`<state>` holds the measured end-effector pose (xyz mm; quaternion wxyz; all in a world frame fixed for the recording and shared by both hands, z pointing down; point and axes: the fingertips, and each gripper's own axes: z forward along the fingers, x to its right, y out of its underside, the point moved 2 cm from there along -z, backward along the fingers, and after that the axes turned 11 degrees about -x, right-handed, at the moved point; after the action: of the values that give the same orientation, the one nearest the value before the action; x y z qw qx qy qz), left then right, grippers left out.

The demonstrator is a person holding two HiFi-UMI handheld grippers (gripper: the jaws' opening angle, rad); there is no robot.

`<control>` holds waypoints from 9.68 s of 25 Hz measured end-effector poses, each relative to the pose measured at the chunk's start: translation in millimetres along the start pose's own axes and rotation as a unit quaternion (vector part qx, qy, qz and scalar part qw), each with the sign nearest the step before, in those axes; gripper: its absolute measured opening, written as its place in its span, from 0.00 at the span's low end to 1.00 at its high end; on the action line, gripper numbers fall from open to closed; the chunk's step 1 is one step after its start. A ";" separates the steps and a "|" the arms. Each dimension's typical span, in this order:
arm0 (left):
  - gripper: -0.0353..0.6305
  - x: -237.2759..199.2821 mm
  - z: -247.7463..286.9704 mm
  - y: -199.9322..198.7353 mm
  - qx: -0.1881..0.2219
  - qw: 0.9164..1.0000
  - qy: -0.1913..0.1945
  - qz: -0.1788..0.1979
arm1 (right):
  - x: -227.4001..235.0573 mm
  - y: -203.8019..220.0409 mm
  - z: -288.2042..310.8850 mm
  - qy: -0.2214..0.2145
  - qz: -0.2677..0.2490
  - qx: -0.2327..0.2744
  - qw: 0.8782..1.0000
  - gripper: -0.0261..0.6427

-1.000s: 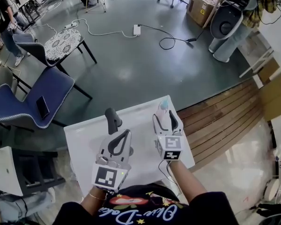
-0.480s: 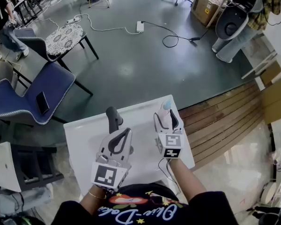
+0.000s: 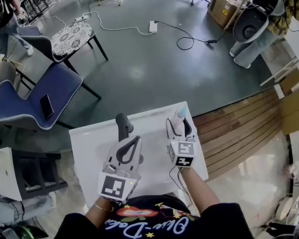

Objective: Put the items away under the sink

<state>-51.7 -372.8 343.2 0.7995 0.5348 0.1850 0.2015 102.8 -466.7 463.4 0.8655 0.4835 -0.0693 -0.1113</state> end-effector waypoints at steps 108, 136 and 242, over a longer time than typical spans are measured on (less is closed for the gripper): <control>0.06 61.6 -45.7 1.8 0.027 0.999 0.021 0.030 | -8.6 -14.1 -128.0 -0.071 -0.052 0.017 0.996 0.36; 0.06 114.2 -58.9 2.9 0.028 0.999 -0.005 0.043 | 6.9 -5.6 -173.9 -0.119 -0.060 0.027 0.991 0.36; 0.06 150.9 -192.1 40.2 0.059 0.997 -0.003 0.049 | -64.7 39.9 -295.5 -0.138 -0.062 0.026 0.988 0.36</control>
<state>-26.7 -130.4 299.4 0.7566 0.5897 0.1676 0.2273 112.6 -186.9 342.1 0.8261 0.4889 -0.1611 -0.2292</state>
